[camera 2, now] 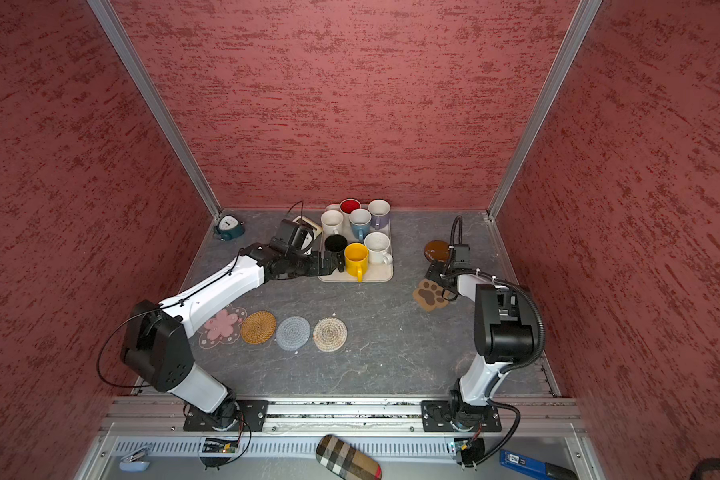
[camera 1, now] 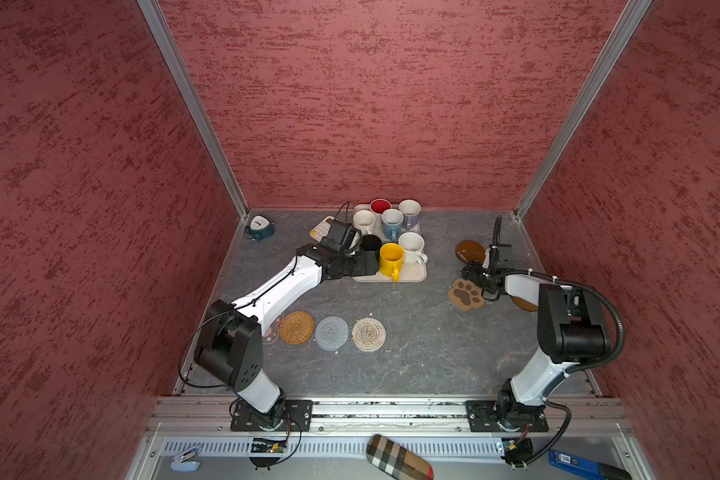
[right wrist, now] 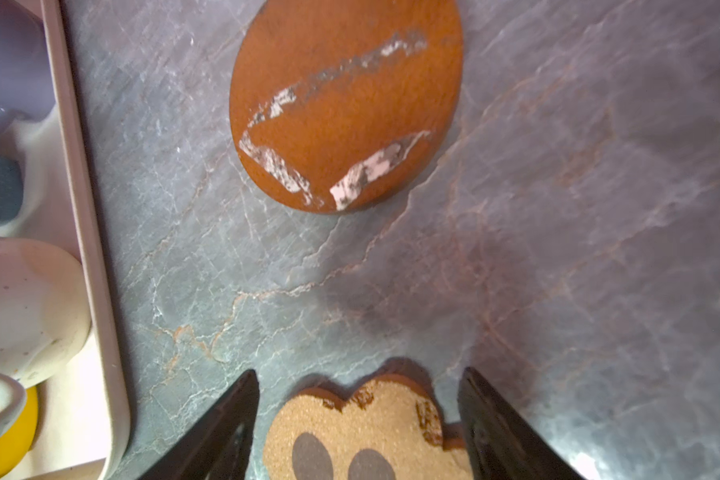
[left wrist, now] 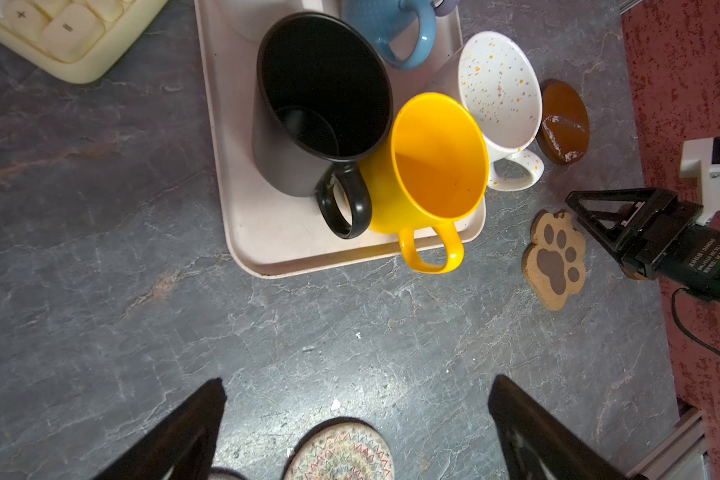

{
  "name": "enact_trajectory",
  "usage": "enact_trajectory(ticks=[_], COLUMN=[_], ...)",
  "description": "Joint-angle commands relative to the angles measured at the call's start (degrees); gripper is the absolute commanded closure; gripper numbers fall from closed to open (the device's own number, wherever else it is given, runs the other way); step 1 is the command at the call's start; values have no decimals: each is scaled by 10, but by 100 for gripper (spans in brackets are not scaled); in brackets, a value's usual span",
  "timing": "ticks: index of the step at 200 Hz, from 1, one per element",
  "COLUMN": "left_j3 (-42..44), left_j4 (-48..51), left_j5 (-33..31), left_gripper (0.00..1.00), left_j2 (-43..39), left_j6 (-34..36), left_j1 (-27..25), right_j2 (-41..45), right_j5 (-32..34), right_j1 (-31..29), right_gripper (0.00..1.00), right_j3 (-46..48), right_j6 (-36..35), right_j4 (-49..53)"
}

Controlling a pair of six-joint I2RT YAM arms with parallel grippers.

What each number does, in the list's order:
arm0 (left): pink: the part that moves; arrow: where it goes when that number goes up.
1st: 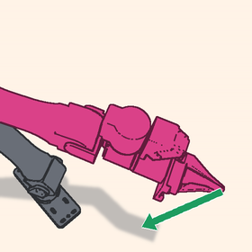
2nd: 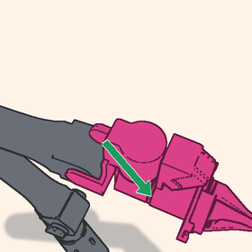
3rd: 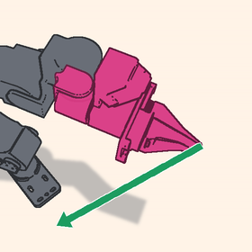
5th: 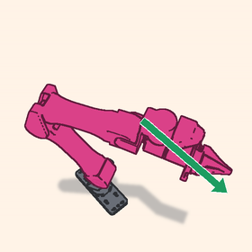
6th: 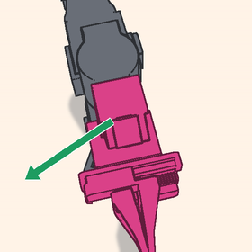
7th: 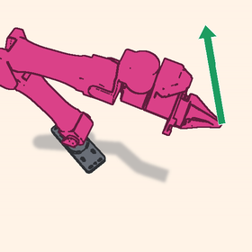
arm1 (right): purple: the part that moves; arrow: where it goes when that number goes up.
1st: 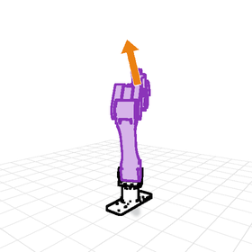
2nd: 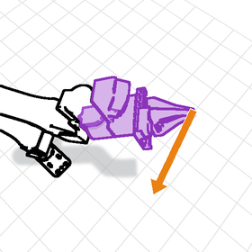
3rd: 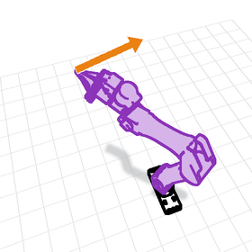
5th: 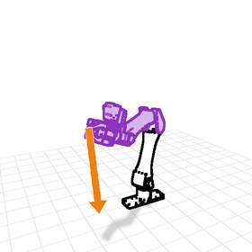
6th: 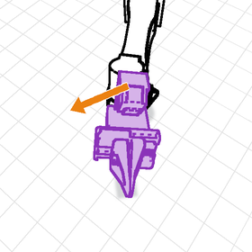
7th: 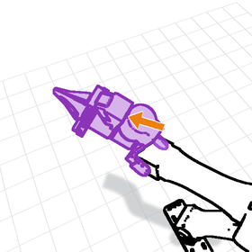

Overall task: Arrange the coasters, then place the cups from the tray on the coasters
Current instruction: 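Pinch the paw-print cork coaster with right gripper and drag it toward the robot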

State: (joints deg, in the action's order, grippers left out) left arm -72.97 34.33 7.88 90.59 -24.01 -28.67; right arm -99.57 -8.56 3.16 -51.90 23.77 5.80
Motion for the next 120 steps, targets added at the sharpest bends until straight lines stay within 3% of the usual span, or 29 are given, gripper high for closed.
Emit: enact_trajectory(ticks=[1,120], left_j3=[17,130], left_j4=[-29,-60], left_j5=[4,-10], left_gripper=[0,1], left_j2=[-32,-125], left_j6=[-12,-31], left_j1=[-3,3], right_j2=[5,44], right_j5=[-2,-7], right_j1=[-7,-41], right_gripper=[24,25], right_j3=[10,66], right_j6=[1,-2], right_j4=[0,5])
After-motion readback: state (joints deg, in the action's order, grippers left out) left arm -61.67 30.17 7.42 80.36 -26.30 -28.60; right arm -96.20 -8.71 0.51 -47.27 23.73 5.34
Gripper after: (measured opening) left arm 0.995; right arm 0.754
